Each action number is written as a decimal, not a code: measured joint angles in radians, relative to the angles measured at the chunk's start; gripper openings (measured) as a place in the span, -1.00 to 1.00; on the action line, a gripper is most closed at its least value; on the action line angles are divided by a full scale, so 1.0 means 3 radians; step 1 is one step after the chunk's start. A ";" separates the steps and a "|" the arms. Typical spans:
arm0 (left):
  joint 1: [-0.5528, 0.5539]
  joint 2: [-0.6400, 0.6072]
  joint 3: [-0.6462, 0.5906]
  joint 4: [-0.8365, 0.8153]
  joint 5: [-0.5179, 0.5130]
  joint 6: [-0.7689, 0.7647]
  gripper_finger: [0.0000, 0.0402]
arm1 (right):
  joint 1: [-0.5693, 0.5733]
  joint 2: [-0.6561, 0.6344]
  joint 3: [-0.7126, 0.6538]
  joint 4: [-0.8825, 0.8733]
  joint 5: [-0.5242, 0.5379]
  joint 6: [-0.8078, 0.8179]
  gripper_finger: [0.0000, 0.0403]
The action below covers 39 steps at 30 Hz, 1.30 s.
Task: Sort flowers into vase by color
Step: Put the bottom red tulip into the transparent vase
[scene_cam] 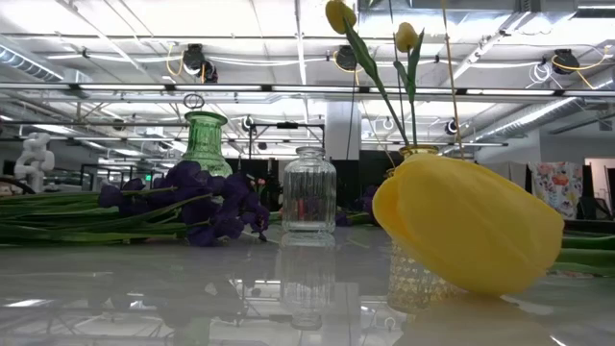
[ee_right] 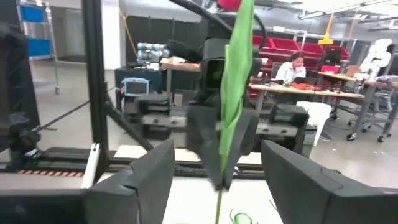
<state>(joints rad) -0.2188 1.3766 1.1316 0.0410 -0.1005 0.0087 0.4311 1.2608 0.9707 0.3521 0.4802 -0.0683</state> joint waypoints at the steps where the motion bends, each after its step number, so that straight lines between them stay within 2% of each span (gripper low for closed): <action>1: 0.0000 -0.0035 -0.0001 -0.0057 -0.0029 0.0005 -0.95 | 0.0026 -0.0017 0.0000 -0.0053 -0.0002 0.0002 0.17; 8: 0.0011 -0.0338 -0.0318 -0.0027 -0.0130 -0.0019 -0.95 | 0.0322 -0.0049 0.0000 -0.0767 -0.0027 0.0200 0.17; 15: 0.0027 -0.0555 -0.0711 0.0261 -0.0200 -0.0176 -0.95 | 0.0700 -0.0044 0.0000 -0.1543 -0.0148 0.0883 0.10; 23: 0.0025 -0.0565 -0.0744 0.0285 -0.0203 -0.0172 -0.95 | 0.1160 0.0372 0.0001 -0.2126 -0.0501 0.1720 0.07; 27: 0.0024 -0.0565 -0.0744 0.0282 -0.0203 -0.0176 -0.95 | 0.1283 0.0708 0.0001 -0.2259 -0.0583 0.2006 0.07; 32: 0.0025 -0.0565 -0.0744 0.0276 -0.0314 -0.0099 -0.95 | 0.1319 0.1159 0.0001 -0.2223 -0.0607 0.2116 0.07; 39: 0.0137 -0.0503 -0.0744 0.0275 -0.0471 -0.0054 -0.95 | 0.1318 0.1450 0.0000 -0.2015 -0.0637 0.2198 0.07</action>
<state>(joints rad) -0.1778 1.2256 0.9085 0.1236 -0.2418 -0.0075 0.8264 1.6956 0.9707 -0.2526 0.2890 0.5911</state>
